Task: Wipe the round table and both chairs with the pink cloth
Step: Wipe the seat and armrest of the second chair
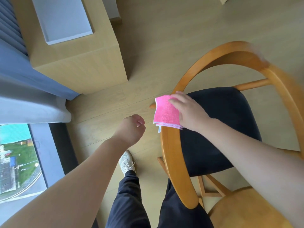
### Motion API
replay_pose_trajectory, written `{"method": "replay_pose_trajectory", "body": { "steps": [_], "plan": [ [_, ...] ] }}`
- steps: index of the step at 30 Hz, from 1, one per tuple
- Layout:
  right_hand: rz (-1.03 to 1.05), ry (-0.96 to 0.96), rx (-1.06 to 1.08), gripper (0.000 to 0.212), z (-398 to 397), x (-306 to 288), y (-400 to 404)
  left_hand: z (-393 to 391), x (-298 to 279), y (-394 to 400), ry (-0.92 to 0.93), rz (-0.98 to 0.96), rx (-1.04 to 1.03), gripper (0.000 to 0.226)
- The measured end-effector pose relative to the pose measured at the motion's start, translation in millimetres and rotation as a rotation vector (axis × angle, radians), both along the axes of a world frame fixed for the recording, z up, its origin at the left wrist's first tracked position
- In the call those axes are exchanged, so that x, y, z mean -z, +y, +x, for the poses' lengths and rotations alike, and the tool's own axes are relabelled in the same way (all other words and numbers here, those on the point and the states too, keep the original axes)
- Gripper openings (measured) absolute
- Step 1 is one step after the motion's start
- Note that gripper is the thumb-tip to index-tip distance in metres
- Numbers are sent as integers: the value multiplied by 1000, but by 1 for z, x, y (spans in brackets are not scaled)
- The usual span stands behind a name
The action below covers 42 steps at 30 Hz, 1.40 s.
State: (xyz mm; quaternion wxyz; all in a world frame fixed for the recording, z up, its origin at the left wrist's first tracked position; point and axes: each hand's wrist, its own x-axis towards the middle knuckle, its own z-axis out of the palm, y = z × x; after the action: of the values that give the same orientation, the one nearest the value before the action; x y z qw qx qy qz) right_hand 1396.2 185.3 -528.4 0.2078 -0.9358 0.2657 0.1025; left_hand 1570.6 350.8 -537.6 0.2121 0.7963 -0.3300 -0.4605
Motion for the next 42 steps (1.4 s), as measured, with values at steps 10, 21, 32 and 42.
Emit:
{"method": "replay_pose_trajectory", "body": {
  "steps": [10,21,32,42],
  "plan": [
    [-154,346,-861,98,14,15,-30,-5,6,-10,-22,13,21,15],
    [-161,215,-795,79,29,20,-70,-5,9,-47,-33,44,57,19],
    [-320,231,-640,33,35,24,-136,-1,-12,-109,-98,3,122,17],
    [-422,267,-432,41,20,1,-191,-14,-20,-148,-173,-22,228,18]
  ]
}}
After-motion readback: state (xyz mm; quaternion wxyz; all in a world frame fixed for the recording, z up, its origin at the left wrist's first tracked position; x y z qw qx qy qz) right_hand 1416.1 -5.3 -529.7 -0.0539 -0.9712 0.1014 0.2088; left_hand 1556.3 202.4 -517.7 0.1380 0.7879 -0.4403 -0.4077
